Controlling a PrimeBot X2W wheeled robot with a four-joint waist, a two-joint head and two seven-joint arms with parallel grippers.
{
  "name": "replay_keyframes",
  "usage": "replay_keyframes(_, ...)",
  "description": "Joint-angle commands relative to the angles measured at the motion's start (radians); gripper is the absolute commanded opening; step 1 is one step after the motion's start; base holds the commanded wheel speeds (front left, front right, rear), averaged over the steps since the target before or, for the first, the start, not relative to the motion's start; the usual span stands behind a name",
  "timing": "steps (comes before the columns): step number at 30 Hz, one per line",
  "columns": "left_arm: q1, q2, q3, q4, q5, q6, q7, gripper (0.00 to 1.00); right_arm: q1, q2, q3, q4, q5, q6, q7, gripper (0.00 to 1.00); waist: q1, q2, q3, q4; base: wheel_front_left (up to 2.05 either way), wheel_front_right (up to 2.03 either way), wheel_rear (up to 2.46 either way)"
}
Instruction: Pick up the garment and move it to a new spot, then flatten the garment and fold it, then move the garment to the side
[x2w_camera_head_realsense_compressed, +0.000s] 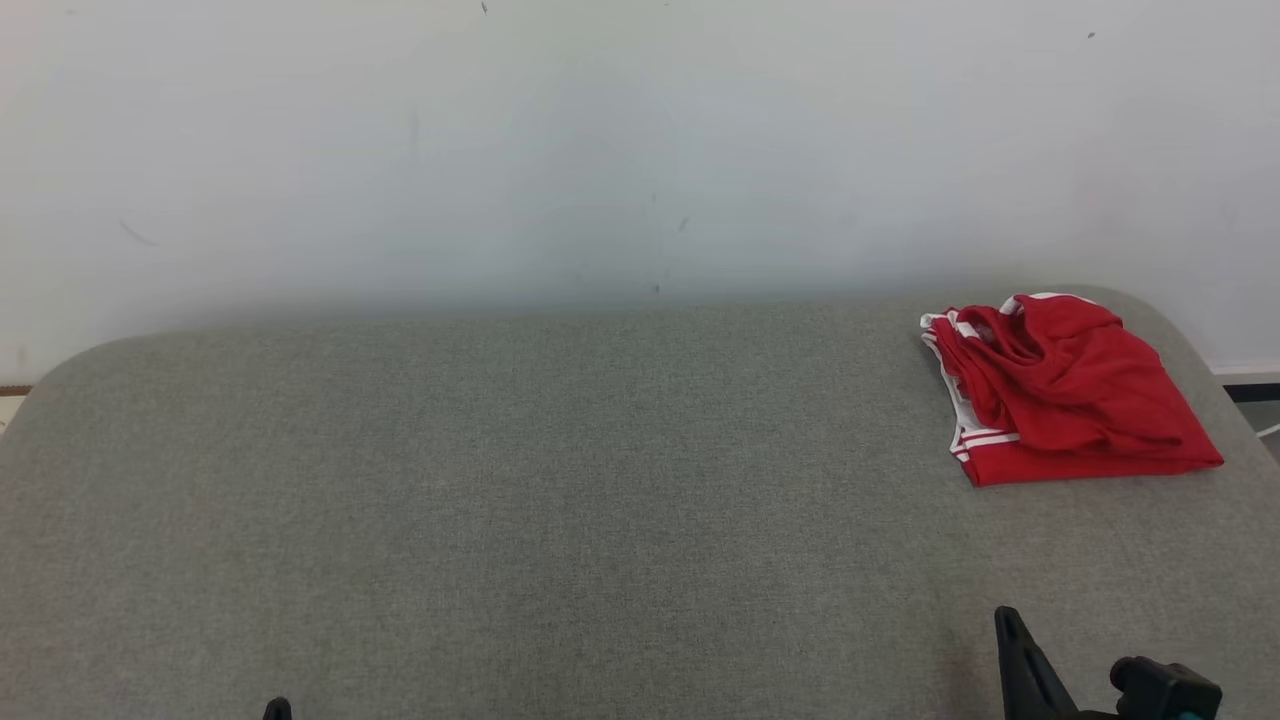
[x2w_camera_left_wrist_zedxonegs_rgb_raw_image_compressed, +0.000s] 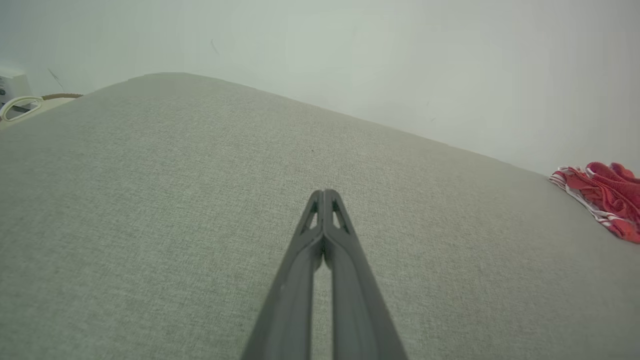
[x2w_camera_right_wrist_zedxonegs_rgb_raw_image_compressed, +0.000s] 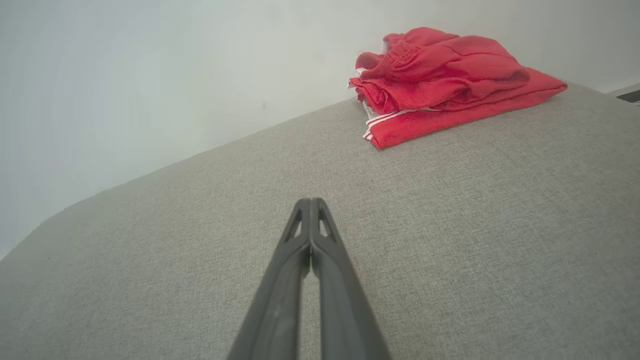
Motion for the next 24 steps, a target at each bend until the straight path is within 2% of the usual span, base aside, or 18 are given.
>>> replay_keyframes(1, -0.028, 0.004, -0.002, -0.009, -0.044, -0.008, 0.006, 0.0, -0.032, 0.001, -0.012, -0.014, 0.041, 0.0, 0.007, 0.0, -0.0001, -0.0001, 0.001, 0.0, 0.0, 0.0, 0.0)
replay_keyframes(7, -0.045, 0.004, -0.01, 0.002, -0.175, -0.018, 0.027, 0.0, -0.043, 0.003, -0.041, -0.01, 0.164, 0.0, 0.038, 0.0, -0.0001, -0.0001, 0.006, 0.0, 0.0, 0.0, 0.0)
replay_keyframes(24, -0.085, 0.002, -0.021, 0.031, -0.451, -0.039, 0.077, 0.0, -0.066, 0.01, -0.105, -0.001, 0.426, 0.0, 0.106, 0.0, -0.0001, -0.0001, 0.019, 0.0, 0.0, 0.0, 0.0)
